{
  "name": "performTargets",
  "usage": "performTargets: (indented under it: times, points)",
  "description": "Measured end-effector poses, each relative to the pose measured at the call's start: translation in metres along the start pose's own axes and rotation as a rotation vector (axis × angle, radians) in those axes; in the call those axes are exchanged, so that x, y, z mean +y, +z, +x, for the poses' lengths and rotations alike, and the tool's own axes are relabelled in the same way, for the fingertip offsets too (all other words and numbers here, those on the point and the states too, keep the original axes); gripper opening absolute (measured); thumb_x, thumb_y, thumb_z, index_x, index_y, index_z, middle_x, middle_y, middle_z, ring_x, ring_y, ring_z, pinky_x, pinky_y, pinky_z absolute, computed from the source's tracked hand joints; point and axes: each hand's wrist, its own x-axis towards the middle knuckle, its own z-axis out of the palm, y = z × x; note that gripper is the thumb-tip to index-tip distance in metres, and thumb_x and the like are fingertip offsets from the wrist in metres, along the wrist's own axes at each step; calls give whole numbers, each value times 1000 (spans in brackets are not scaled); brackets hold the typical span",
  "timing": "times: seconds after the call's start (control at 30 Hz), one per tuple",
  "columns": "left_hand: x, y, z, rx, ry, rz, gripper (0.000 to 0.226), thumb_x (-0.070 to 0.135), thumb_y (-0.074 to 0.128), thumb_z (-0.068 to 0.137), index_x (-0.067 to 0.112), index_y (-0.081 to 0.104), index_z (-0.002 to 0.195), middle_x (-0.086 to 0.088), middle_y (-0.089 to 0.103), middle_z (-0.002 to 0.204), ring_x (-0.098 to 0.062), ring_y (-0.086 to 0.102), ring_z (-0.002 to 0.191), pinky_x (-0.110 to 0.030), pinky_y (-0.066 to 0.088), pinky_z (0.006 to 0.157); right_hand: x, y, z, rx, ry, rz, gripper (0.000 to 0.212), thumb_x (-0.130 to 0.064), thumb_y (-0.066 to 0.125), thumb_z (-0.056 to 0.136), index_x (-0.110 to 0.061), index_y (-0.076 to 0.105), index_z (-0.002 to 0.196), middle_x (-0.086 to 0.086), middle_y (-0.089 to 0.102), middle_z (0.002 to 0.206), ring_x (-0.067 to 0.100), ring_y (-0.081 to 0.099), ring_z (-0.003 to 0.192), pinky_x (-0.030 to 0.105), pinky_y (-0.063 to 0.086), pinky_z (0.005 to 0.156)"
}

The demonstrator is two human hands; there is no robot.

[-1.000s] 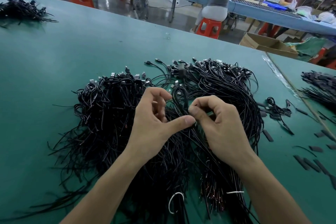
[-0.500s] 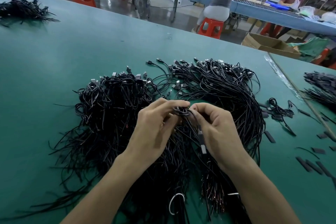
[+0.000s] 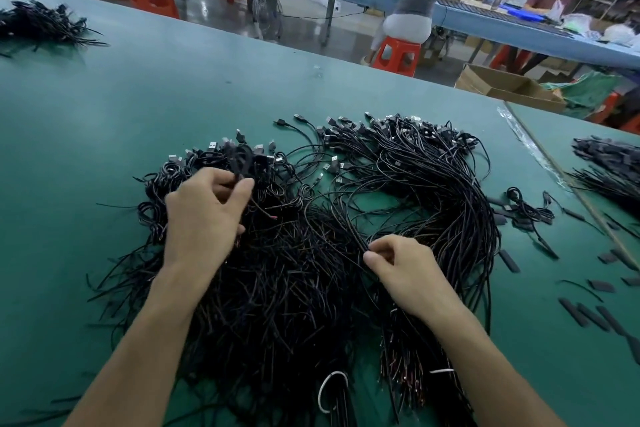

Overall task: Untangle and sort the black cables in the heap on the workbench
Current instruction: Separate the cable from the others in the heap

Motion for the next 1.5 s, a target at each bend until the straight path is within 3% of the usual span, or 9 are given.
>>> performTargets:
  times: [0.2,0.37,0.5,0.63,0.77,0.9,1.1,1.27,1.5]
  points:
    - [-24,-1,8,138,15,113,23,26,70,92,18,57,109,-1,55,85,-18,63,58,-27,57,65,-4,13,-2,75,-57,-224,27,-42,63,94,-26,66,115,-5,54,111,15,55,106,29,49,88]
    - [-5,5,-1,187,178,164,9,20,68,92,19,62,98,3,47,77,0,41,64,-1,32,66,-11,20,-1,59,-115,-393,18,-37,58,97,-27,68,108,-5,51,107,17,53,108,27,46,88]
    - [10,12,-15,-92,345,114,15,17,75,86,28,64,86,13,48,57,-5,46,50,-8,37,56,-23,15,1,22,-128,-203,16,-28,50,103,-22,66,104,-4,53,102,9,53,97,23,44,86]
    - [17,22,-27,-431,456,124,46,34,70,79,46,60,121,18,47,104,0,53,83,-26,53,66,-63,-7,-18,-147,-255,364,16,-19,52,101,-27,60,90,-7,58,73,8,51,60,28,45,58]
    - [10,29,-30,-684,362,107,37,51,46,81,47,57,116,18,44,122,-7,42,110,-47,50,89,-102,-20,-51,-184,-566,391,15,-29,67,91,-26,65,77,-24,59,72,-3,57,69,11,42,64]
    - [-3,28,-21,-363,285,-26,27,18,54,100,11,67,77,10,58,98,-9,53,94,-31,48,79,-96,-38,-51,-44,-511,461,24,-40,70,85,-24,65,68,-22,57,64,-4,53,58,9,40,55]
    - [10,-6,4,276,-86,-507,43,53,68,84,29,43,60,8,50,49,-7,56,53,-14,41,55,-32,-56,-9,420,-88,-100,32,-26,62,96,-19,52,66,-5,56,70,4,49,60,15,34,53]
    - [29,-2,-13,-11,322,-23,51,27,69,92,29,32,57,13,32,49,-1,39,44,-10,34,45,-9,-53,-2,149,127,-591,23,-33,52,100,-23,67,113,3,62,119,23,59,109,42,42,104]
    - [44,14,-42,-341,411,436,29,44,53,96,29,36,79,13,46,59,-16,48,53,-31,35,51,-51,-38,-21,-137,-296,272,56,-69,34,94,-38,52,137,-15,65,124,-6,57,114,14,44,96]
